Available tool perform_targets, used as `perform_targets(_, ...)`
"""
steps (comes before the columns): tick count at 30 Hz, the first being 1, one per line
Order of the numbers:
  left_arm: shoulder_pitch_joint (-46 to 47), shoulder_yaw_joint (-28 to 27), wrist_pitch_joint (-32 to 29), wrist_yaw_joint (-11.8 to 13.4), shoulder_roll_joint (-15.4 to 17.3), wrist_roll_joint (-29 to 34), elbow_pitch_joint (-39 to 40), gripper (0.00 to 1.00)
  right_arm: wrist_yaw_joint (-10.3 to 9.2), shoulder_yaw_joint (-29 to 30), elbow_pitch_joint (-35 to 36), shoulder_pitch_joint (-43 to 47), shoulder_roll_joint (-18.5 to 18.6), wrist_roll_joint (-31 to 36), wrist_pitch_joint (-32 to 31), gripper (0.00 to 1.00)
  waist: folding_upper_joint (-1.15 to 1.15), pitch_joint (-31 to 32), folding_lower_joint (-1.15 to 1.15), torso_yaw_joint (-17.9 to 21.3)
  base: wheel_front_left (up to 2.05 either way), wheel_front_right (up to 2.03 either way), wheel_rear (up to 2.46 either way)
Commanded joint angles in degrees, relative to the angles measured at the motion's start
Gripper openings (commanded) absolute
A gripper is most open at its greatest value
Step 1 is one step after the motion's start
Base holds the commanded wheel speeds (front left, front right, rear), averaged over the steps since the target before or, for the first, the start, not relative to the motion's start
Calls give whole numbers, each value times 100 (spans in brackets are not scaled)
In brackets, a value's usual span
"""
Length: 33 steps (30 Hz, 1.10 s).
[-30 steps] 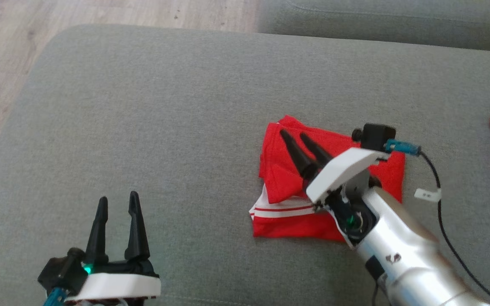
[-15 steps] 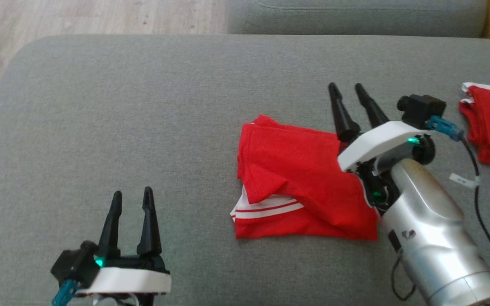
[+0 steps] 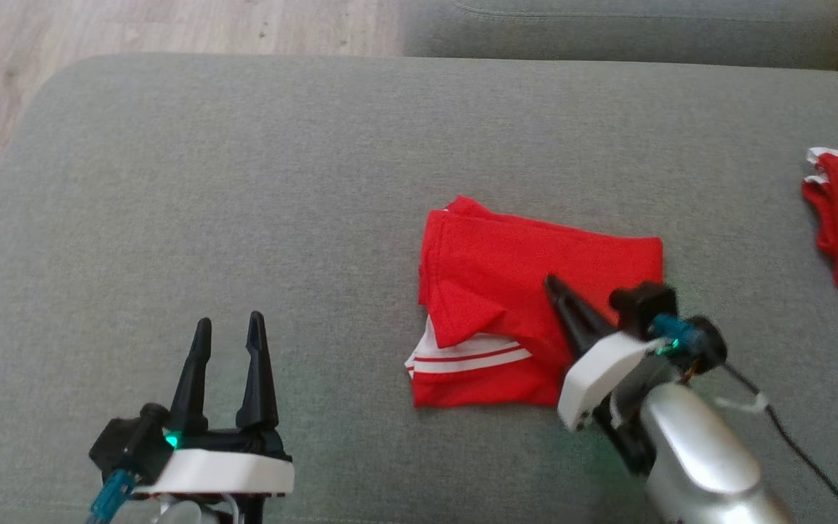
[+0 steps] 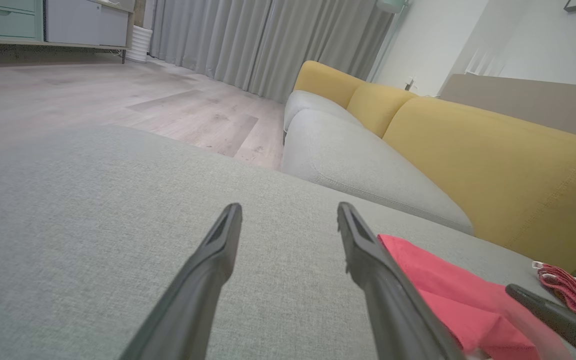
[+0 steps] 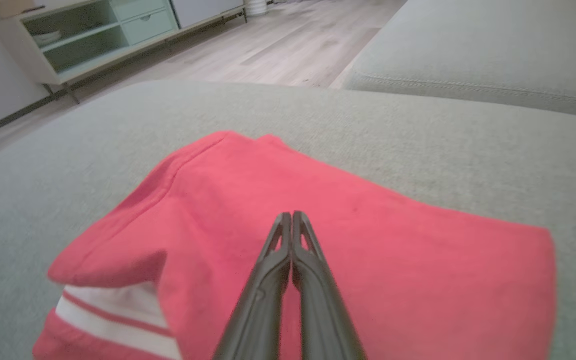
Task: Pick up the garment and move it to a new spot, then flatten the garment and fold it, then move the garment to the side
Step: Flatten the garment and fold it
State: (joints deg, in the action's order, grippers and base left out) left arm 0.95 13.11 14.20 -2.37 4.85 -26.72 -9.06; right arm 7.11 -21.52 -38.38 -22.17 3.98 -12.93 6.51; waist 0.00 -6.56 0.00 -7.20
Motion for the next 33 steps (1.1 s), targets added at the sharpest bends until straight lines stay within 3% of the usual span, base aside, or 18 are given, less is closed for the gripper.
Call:
perform_targets(1, 165, -154, 34, -15, 46, 22, 142, 100, 37, -184, 196, 26, -100, 113, 5, 0, 0, 4, 0, -67, 0, 0, 0)
perform_targets(5, 158, -174, 36, -9, 81, 5, 138, 100, 37, -585, 109, 164, -107, 267, -67, 0, 0, -13, 0, -165, 0, 0, 0)
perform_targets(15, 189, -182, 45, 20, 101, -10, 150, 100, 37, -2052, -36, -85, -109, -480, -317, 0, 0, -118, 0, -271, 0, 0, 0)
perform_targets(22, 192, -217, 54, 47, 104, -29, 139, 100, 37, -2159, -49, -364, -110, -608, 127, 0, 0, -130, 0, -164, 0, 0, 0)
perform_targets(25, 186, -231, 58, 51, 112, -31, 133, 100, 37, -2076, 38, -417, -110, -569, 358, 19, 0, -86, 0, -51, 0, 0, 0)
perform_targets(27, 178, -236, 59, 53, 119, -32, 133, 100, 37, -1974, 148, -403, -110, -534, 465, 40, 0, -47, 0, 38, 0, 0, 0)
perform_targets(31, 157, -226, 61, 59, 133, -30, 129, 100, 37, -1532, 467, -248, -105, -455, 599, 100, 0, 42, 0, 223, 0, 0, 0)
perform_targets(33, 155, -203, 57, 58, 135, -26, 121, 100, 37, -1234, 653, -122, -93, -372, 635, 100, 0, 88, 0, 306, 0, 0, 0)
